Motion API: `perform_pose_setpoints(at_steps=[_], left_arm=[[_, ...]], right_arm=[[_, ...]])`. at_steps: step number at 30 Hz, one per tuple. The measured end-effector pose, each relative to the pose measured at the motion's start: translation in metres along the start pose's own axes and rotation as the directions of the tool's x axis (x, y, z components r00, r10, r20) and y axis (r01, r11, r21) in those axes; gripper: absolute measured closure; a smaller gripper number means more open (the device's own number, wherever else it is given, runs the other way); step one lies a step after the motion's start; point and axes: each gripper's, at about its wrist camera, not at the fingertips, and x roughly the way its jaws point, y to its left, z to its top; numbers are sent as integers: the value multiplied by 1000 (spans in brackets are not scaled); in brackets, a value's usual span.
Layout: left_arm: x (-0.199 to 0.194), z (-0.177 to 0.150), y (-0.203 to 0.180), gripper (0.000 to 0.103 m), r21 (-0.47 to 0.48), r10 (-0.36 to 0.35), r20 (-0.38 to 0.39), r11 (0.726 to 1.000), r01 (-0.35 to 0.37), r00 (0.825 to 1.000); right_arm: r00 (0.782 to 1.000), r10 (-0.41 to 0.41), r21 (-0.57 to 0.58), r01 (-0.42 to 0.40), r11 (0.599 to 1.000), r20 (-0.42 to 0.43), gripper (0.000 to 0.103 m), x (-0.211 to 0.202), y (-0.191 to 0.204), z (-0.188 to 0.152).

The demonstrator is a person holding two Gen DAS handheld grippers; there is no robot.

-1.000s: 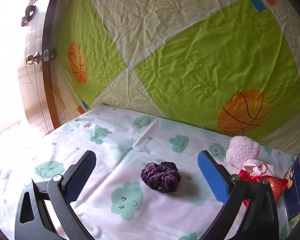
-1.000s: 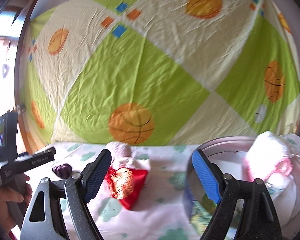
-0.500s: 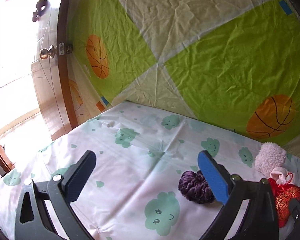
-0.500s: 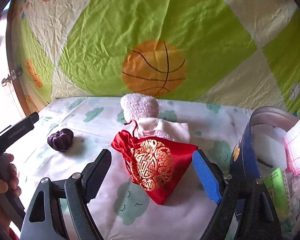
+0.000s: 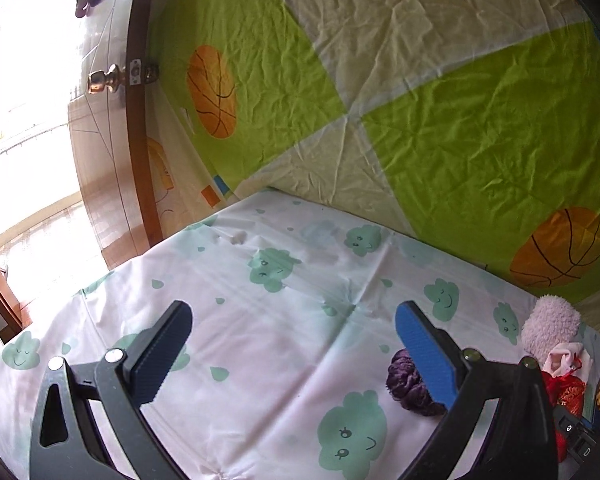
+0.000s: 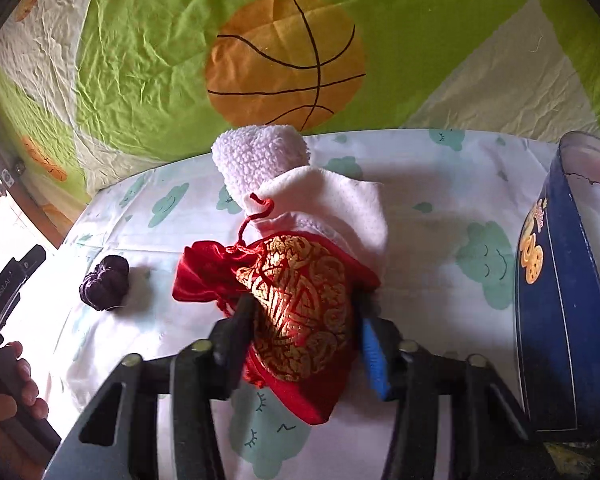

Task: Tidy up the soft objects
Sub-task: 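Grasp the red embroidered pouch with the right tool while the left tool grasps the purple scrunchie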

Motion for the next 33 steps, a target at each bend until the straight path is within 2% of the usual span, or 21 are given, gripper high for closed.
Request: perform_pose_setpoints(at_steps=[1,3,8,12,15,17,21,24,25,26,30,32,33], left_arm=[[1,0,2,0,-8,-3,-3,1000,3,1000],[2,0,3,0,-14,-3,-9,1000,3,1000],[2,1,4,0,-16,-25,-10,1000,25,1000],[-3,0,-10,0,29,-108,-11,994,108,994],[-2,-5,-27,0,95,-175,-41,979,178,984],[2,-10,-41,0,137,-198,-82,969,208,977],[7,-16,-62,2,236,-151,-126,955,178,980],[18,-22,-74,11,293,-103,-182,944,154,978],[22,-23,-76,11,301,-96,-201,941,155,975],[25,-25,-77,11,302,-93,-220,940,158,971],[38,-29,-72,26,267,-118,-287,943,198,951],[40,-31,-72,37,261,-145,-308,937,230,940],[41,-32,-74,54,263,-155,-316,934,243,936]], right_arm=[[999,34,4,-34,999,-5,73,0,-1,0],[997,79,9,-79,997,-6,80,-2,-2,-2],[983,165,-63,-160,985,82,83,-31,10,-15],[947,238,-173,-203,964,214,83,-73,22,-35],[925,213,-201,-155,967,315,83,-95,22,-43],[907,151,-191,-81,978,393,83,-109,18,-46],[875,77,-152,-4,988,477,83,-122,11,-50],[865,54,-139,19,990,498,83,-124,10,-48],[865,56,-145,20,989,499,83,-124,11,-49],[865,59,-154,22,988,499,83,-124,12,-51],[866,64,-182,31,983,496,83,-122,19,-54],[869,65,-179,28,983,490,83,-121,19,-53],[871,62,-174,27,984,487,83,-121,18,-52]])
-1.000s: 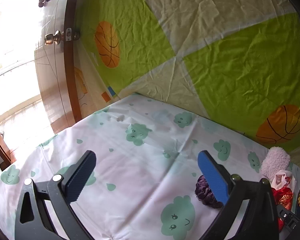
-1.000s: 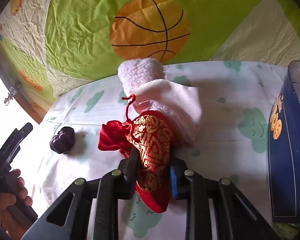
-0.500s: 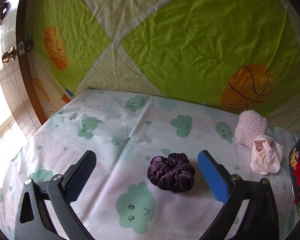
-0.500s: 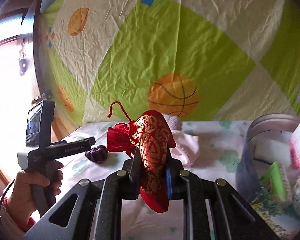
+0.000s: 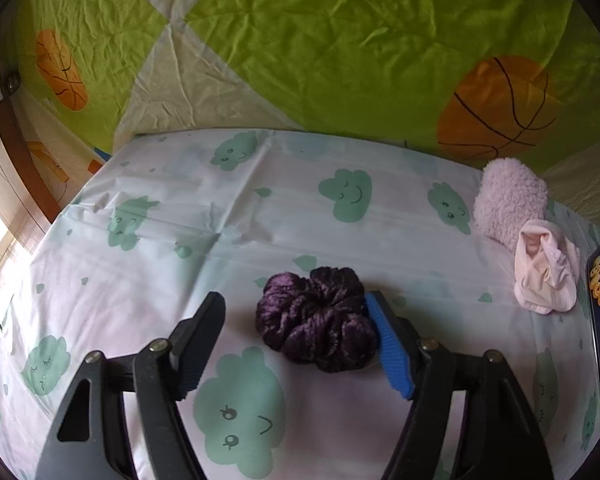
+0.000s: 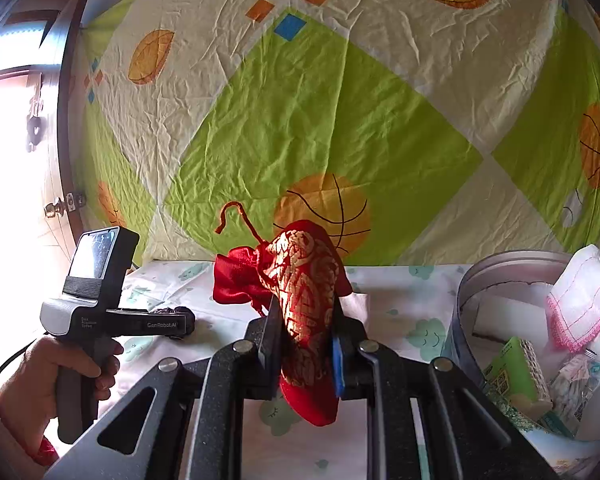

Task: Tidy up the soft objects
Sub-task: 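Grasp the red embroidered pouch with the right tool while the left tool grasps the purple scrunchie, then lift the pouch and scrunchie and carry both over the round tin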

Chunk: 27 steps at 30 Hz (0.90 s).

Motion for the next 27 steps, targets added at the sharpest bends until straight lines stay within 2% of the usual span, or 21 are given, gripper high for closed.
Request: perform_pose_setpoints(at_steps=[4,8,12,15,17,19,27], left_arm=[[-3,0,-4,62,23,-83,7,996,83,997],[-10,0,-4,63,19,-63,32,998,62,998],[-30,-1,5,63,-22,-33,134,999,36,990],[-48,-3,17,63,-94,16,231,996,6,973],[-59,-6,23,63,-147,15,297,989,30,955],[-65,-8,23,63,-180,8,331,982,55,944],[-81,-13,-2,63,-110,77,422,993,-33,903]], right_arm=[[1000,-4,13,4,1000,-12,83,1,-3,0],[1000,-2,18,3,1000,-10,83,1,-4,0],[1000,-3,23,3,1000,23,83,-4,-6,1],[997,-36,-8,37,999,66,83,-10,-4,2],[995,-54,-23,56,998,82,83,-12,-3,3],[993,-73,-36,77,996,91,83,-12,-2,3],[985,-136,-54,142,988,106,83,-15,-11,4]])
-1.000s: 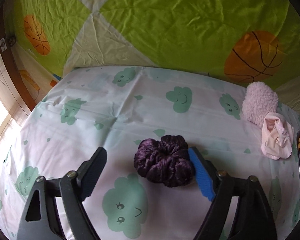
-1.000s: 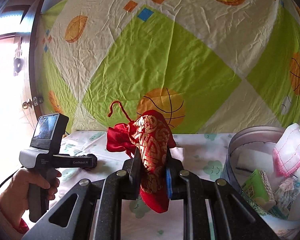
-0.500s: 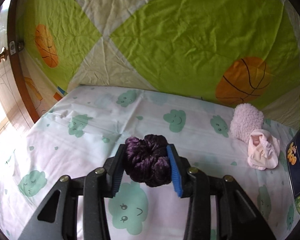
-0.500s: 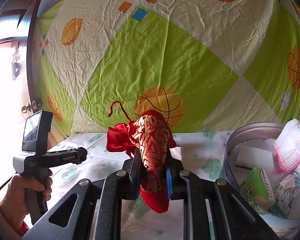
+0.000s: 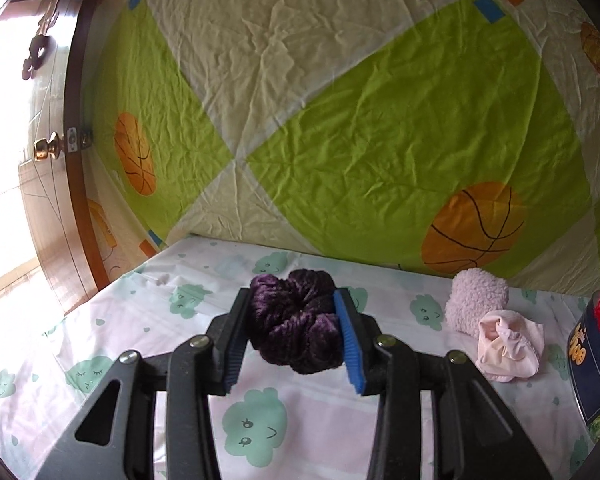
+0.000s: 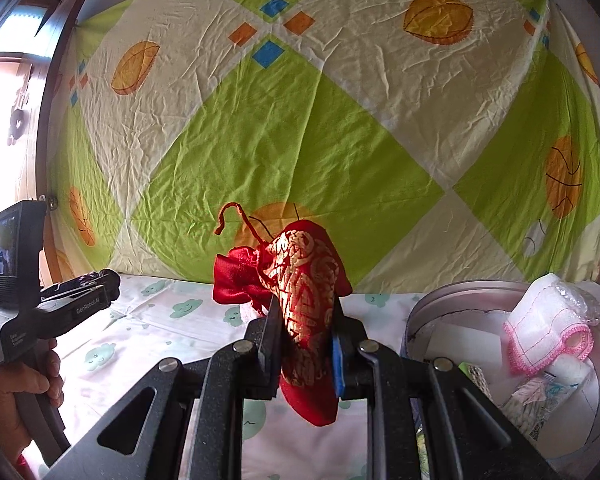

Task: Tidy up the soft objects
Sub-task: 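Lift the pouch and scrunchie and carry both over the round tin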

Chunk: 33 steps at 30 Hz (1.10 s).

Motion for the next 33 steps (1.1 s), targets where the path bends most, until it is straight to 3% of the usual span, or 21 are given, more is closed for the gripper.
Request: perform_pose_setpoints(at_steps=[6,33], left_arm=[[-15,-2,-10,63,22,5,60,1000,-6,998],[-65,-28,-69,62,14,-61,81,998,60,995]], right_arm=[[999,-40,3,40,999,5,83,-3,-15,0],[996,-83,-16,83,996,33,83,-31,-61,-1]])
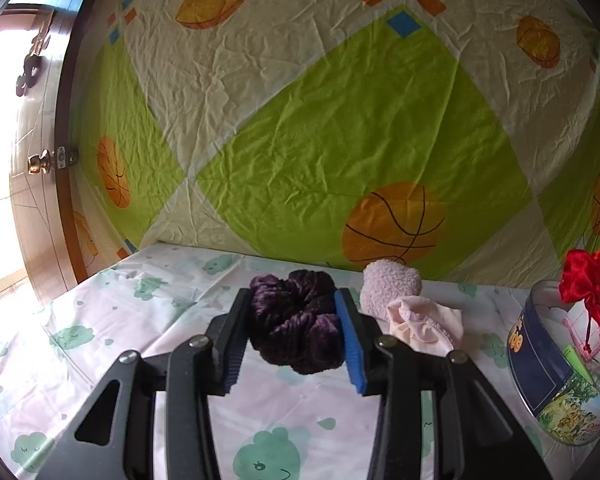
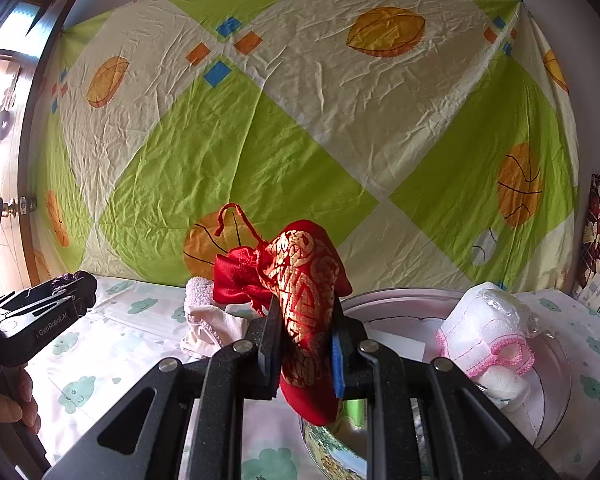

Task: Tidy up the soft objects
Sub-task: 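Lift the pouch and scrunchie and carry both over the round tin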

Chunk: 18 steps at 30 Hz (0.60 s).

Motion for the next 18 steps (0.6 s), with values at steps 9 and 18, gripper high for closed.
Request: perform_pose_setpoints(at_steps=[9,18], left_arm=[[-16,-5,-25,62,20,-32,23,999,32,999],[-27,-10,-52,62,30,-84,21,996,83,996]], right_arm=[[1000,-11,-24,12,1000,28,83,-14,-18,0],[999,-25,-41,27,999,42,83,-22,-39,-1]])
